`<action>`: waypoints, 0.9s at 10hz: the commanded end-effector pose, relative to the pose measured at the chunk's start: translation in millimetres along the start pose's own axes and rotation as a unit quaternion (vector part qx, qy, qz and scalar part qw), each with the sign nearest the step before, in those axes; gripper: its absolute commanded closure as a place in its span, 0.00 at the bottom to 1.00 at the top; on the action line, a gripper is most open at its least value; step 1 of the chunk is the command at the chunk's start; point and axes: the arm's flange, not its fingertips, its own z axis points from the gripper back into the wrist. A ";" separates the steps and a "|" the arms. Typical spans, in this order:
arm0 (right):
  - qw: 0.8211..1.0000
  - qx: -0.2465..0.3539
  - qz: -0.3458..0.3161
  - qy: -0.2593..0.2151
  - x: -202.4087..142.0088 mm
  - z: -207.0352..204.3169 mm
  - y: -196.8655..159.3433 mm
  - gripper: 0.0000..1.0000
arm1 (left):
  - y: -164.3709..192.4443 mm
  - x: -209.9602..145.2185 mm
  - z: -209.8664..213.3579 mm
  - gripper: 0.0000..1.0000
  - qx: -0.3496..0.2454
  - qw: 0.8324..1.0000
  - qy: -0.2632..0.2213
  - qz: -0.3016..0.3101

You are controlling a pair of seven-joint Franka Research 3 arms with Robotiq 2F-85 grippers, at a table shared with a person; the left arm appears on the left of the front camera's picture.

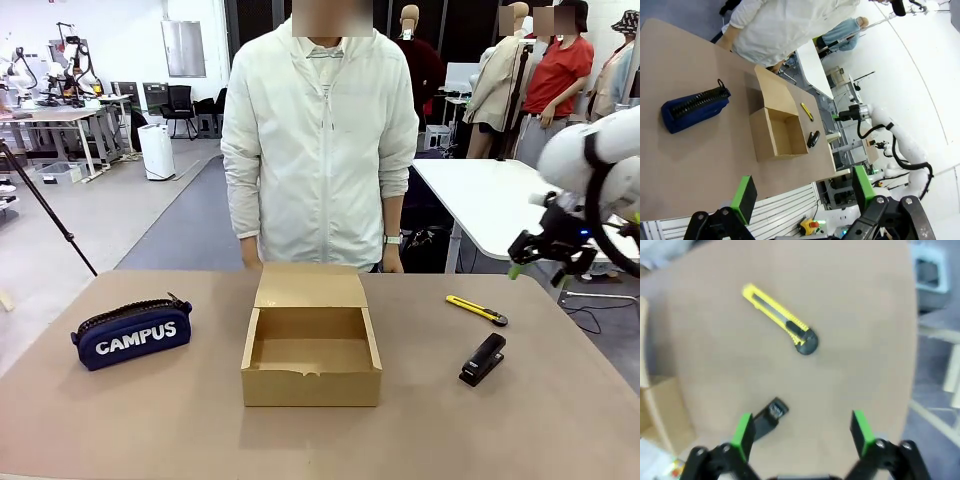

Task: Pack the items into the box.
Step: Pick up the item indicated by the person and place it inside the Mailer Box.

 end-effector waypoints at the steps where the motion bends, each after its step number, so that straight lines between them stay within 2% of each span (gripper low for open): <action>1: 0.998 -0.046 0.027 0.024 38.8 -12.6 25.8 0.00 | 0.0 1.6 0.9 0.00 -0.010 1.000 -0.004 -0.009; 3: 0.993 -0.086 0.052 0.063 62.7 -51.7 58.7 0.00 | 0.0 1.6 0.9 0.00 -0.010 1.000 -0.004 -0.009; 5: 0.991 -0.105 0.048 0.067 69.6 -70.4 77.7 0.00 | 0.0 1.6 0.9 0.00 -0.010 1.000 -0.004 -0.009; 6: 0.992 -0.109 0.044 0.048 71.3 -64.8 80.7 0.00 | 0.0 1.6 0.9 0.00 -0.010 1.000 -0.004 -0.009; 7: 0.993 -0.080 0.060 0.061 58.1 -77.6 73.0 0.00 | 0.0 1.6 0.9 0.00 -0.010 1.000 -0.004 -0.009; 9: 0.993 -0.080 0.060 0.061 58.1 -77.6 73.0 0.00 | 0.0 1.6 0.9 0.00 -0.010 1.000 -0.004 -0.009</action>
